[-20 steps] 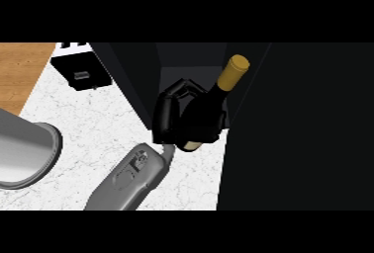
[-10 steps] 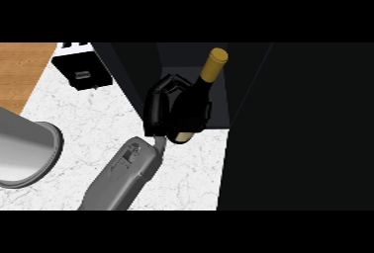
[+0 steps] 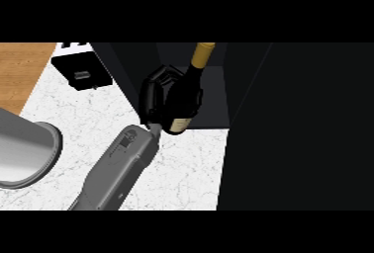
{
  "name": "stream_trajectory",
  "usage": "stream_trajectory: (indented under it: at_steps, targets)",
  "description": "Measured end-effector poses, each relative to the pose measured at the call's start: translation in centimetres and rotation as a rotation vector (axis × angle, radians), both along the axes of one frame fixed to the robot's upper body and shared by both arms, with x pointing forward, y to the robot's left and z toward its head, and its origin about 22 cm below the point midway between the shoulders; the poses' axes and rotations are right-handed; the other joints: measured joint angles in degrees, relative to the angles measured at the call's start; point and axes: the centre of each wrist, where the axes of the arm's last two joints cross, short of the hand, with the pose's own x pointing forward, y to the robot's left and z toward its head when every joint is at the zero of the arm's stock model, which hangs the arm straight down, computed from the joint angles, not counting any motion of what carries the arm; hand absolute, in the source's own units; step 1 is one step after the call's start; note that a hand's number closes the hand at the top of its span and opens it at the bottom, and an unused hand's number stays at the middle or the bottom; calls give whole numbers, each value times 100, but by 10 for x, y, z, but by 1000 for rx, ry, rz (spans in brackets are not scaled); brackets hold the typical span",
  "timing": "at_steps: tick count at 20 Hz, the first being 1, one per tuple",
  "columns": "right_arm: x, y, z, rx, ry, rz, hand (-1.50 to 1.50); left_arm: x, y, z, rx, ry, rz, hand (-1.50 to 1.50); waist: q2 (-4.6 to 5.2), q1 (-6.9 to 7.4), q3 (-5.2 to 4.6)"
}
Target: Pick up the wine, place it into the cabinet and close the cabinet
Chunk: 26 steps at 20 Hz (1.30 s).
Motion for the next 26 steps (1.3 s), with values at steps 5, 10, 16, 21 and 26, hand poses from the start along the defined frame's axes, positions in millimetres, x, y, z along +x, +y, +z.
stream_trajectory:
  at_steps: [5, 10, 16, 21, 26]
  targets:
    - [0, 2, 3, 10, 4, 8, -150, 17, 0, 4, -5, 37, -3, 150, 5, -31, -1]
    - [-2, 6, -1, 16, 16, 29, -150, 33, -1, 5, 17, 45, 4, 150, 7, -61, -2]
    - [-2, 7, -4, 14, 10, 40, -150, 46, -3, 6, 46, 19, 39, 150, 24, -121, -2]
    - [-2, 6, -3, 7, 8, 40, -150, 57, 1, 10, 81, -22, 81, 150, 36, -135, -2]
    - [0, 6, -3, 8, 0, 45, -150, 65, 0, 14, 97, -49, 116, 150, 46, -154, -2]
